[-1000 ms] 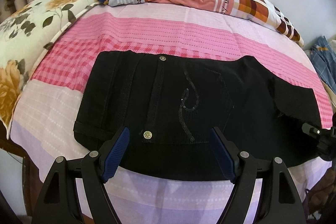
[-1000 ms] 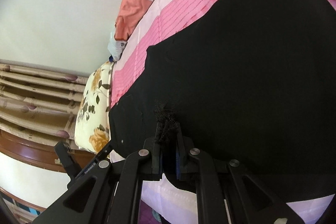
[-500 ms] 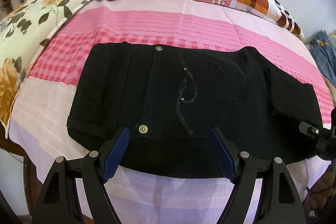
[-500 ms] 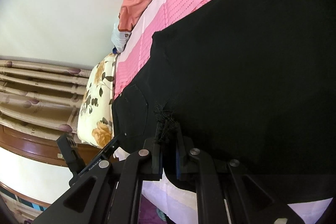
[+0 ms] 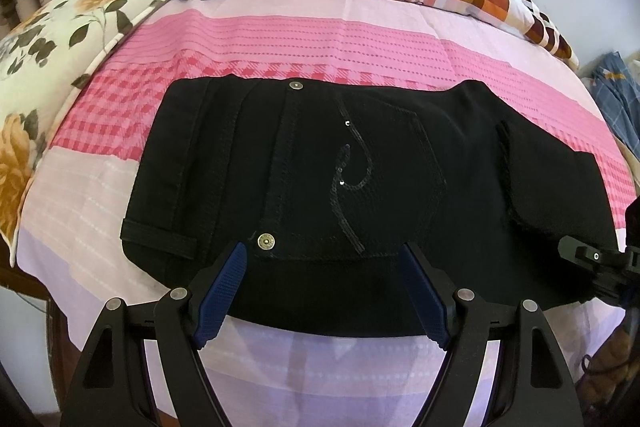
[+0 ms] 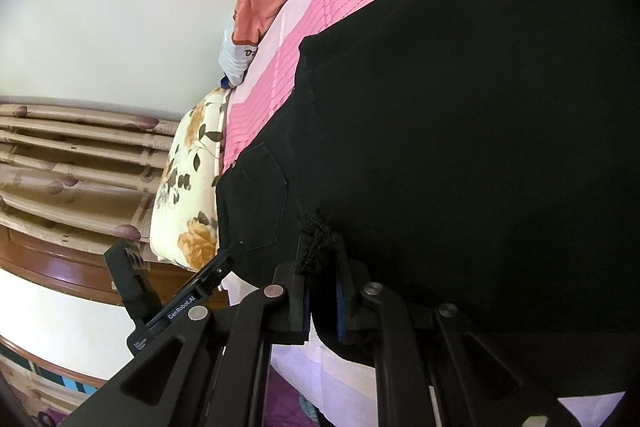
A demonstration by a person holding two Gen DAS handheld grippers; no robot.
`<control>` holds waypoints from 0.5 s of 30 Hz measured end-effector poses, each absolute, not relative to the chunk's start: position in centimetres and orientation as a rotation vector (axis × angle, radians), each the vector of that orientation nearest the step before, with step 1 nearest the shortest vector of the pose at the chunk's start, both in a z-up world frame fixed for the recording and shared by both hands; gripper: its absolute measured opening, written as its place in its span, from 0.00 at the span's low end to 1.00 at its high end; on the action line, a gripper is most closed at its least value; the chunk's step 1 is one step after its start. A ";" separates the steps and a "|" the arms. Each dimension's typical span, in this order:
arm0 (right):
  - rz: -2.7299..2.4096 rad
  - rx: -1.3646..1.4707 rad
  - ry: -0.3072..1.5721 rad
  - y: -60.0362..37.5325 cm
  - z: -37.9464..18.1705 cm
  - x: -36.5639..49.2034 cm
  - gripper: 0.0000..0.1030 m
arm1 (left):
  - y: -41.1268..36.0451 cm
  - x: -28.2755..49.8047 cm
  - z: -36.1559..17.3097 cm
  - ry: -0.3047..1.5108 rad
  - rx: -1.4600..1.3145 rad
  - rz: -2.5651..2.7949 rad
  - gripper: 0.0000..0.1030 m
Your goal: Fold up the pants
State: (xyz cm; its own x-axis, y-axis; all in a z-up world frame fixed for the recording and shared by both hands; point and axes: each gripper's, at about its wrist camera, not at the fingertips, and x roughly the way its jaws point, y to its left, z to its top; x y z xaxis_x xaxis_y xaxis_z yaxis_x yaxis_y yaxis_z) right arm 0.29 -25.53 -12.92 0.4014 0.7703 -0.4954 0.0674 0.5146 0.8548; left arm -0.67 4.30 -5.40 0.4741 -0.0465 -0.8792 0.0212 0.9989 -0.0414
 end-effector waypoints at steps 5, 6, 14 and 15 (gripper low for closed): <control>0.555 0.961 1.069 -25.5 -13.0 0.4 0.12 | 4.1 -0.7 -5.6 1.083 -0.021 -0.043 0.76; 0.558 0.964 1.066 -25.5 -13.0 0.4 0.12 | 4.1 -0.7 -5.6 1.086 -0.021 -0.044 0.76; 0.552 0.939 1.003 -26.0 -11.3 0.7 0.10 | 4.0 -0.6 -5.8 1.093 -0.021 -0.043 0.76; 0.550 0.945 0.990 -26.3 -11.1 0.7 0.10 | 4.0 -0.6 -5.8 1.093 -0.022 -0.042 0.76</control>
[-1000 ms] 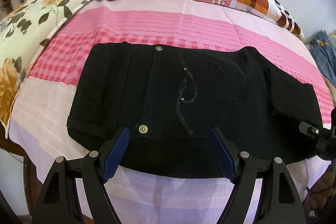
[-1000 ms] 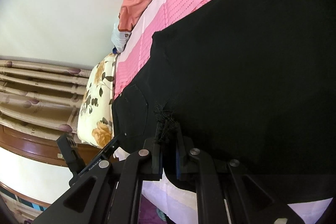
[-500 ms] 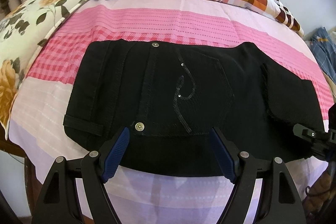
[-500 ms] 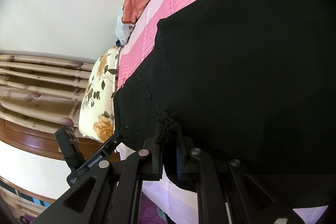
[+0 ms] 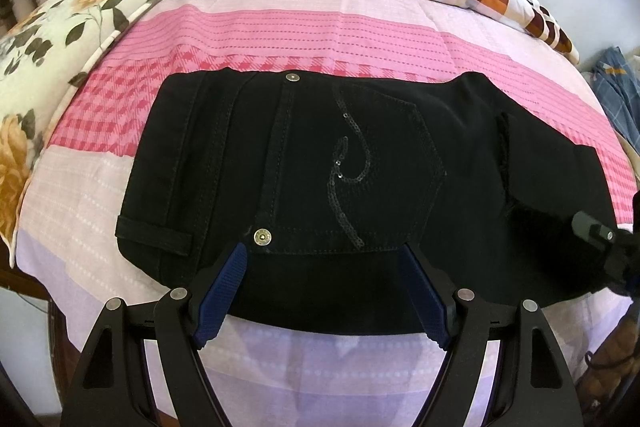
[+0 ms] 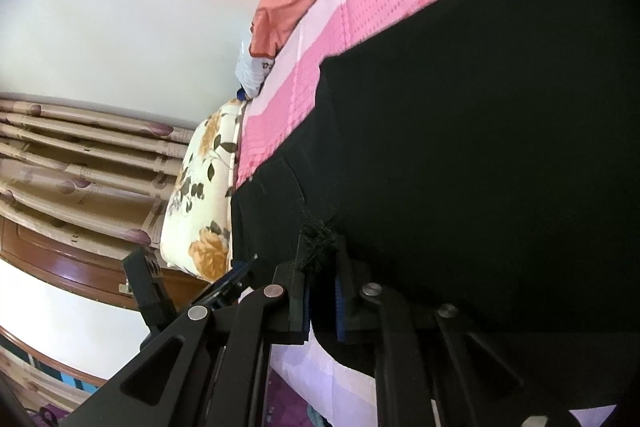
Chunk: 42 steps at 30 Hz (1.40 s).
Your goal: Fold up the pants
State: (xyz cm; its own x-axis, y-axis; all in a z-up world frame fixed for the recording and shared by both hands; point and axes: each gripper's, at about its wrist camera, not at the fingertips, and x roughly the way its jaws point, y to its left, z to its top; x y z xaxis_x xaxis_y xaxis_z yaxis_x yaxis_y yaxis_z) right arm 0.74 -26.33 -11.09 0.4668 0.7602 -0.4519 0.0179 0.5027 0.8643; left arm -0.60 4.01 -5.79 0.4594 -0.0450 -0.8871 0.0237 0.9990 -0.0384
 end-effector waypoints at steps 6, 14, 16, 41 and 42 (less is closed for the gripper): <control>0.551 0.910 0.823 -27.8 -7.0 0.7 0.10 | 4.6 -0.4 -5.8 1.095 -0.041 -0.039 0.76; 0.604 0.739 1.002 -22.7 -12.1 1.7 0.10 | 4.4 -0.4 -6.5 1.126 -0.037 -0.047 0.76; 0.625 0.813 1.049 -23.1 -13.6 1.8 0.12 | 4.3 -0.5 -6.4 1.124 -0.037 -0.049 0.76; 0.768 0.812 1.143 -23.1 -13.4 0.8 0.13 | 2.8 -0.8 -6.2 1.115 -0.018 -0.161 0.76; 0.778 0.838 1.145 -23.2 -13.5 1.0 0.12 | 2.8 -0.8 -6.3 1.117 -0.016 -0.163 0.76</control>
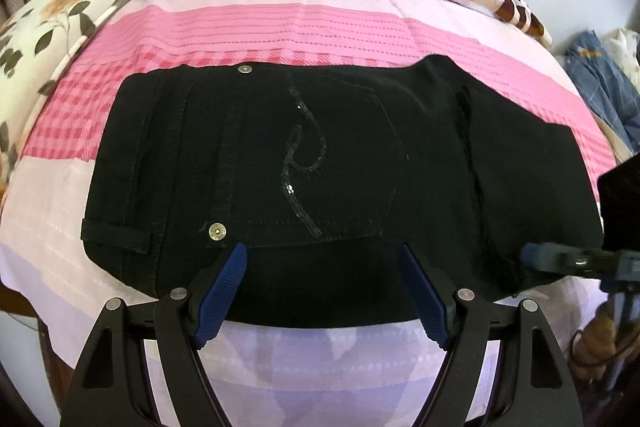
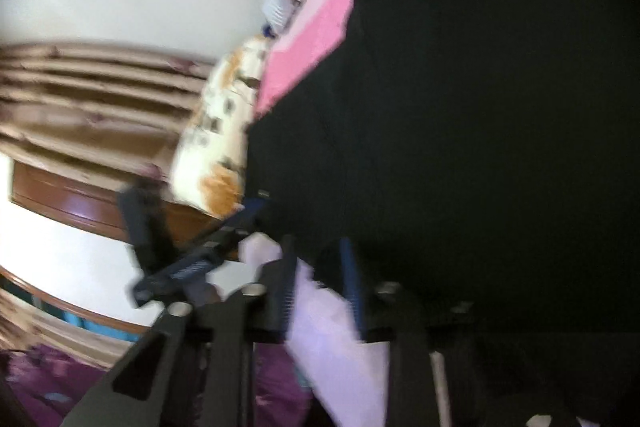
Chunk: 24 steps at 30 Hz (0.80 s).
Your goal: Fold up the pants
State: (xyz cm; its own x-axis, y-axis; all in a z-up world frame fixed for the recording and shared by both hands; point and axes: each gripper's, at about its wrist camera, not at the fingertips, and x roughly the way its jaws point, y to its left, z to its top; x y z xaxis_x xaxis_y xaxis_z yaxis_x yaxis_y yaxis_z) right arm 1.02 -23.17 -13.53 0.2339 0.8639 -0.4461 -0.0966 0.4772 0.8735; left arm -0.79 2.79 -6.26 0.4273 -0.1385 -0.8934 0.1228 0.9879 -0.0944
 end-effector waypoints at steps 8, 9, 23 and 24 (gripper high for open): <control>0.677 0.857 0.991 -28.8 -9.9 0.0 0.14 | 3.8 -0.7 -5.9 1.114 -0.061 -0.156 0.76; 0.650 0.858 0.968 -30.1 -9.5 -0.1 0.14 | 4.0 -0.7 -5.7 1.107 -0.062 -0.151 0.76; 0.427 0.928 0.912 -40.7 -10.3 -1.1 0.14 | 4.0 -0.6 -5.6 1.113 -0.056 -0.137 0.76; 0.421 0.900 0.900 -40.7 -9.6 -0.3 0.14 | 4.1 -0.6 -5.3 1.103 -0.048 -0.133 0.76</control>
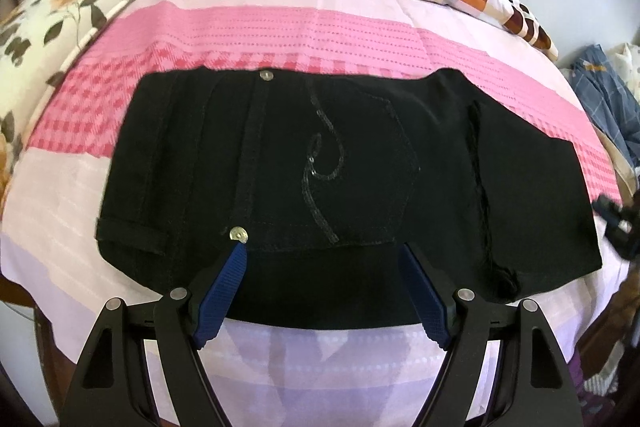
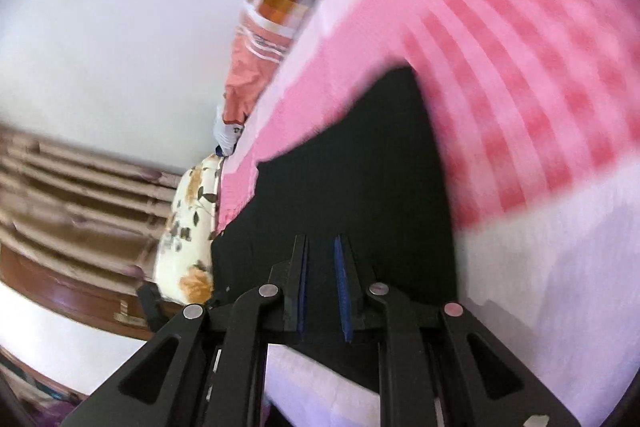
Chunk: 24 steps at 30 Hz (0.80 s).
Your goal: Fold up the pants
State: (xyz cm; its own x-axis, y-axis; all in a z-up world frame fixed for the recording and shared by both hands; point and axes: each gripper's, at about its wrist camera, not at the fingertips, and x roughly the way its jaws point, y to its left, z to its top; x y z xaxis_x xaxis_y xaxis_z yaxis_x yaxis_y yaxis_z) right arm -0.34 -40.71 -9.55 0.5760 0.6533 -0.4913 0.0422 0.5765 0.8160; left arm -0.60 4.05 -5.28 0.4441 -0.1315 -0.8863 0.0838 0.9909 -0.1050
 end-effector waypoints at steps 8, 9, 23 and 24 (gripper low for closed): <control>0.309 0.842 0.952 -42.4 -10.6 6.1 0.14 | 7.0 -0.4 -3.5 1.066 -0.087 -0.097 0.76; 0.281 0.842 0.976 -42.5 -11.2 6.5 0.15 | 7.7 -0.4 -3.4 1.063 -0.096 -0.088 0.76; 0.260 0.549 0.902 -33.2 -7.3 4.4 0.34 | 15.6 1.2 -4.0 1.019 0.052 -0.007 0.76; 0.271 0.516 0.908 -32.1 -7.1 4.4 0.34 | 16.1 1.7 -4.3 1.030 0.031 -0.046 0.76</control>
State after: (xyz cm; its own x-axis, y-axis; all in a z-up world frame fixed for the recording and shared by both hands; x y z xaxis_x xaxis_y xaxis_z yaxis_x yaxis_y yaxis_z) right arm 4.40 -32.12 -7.06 0.5934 0.4334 -0.6783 -0.0088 0.8461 0.5329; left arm 1.66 16.12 -4.28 0.5143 -0.0238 -0.8573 0.0528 0.9986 0.0039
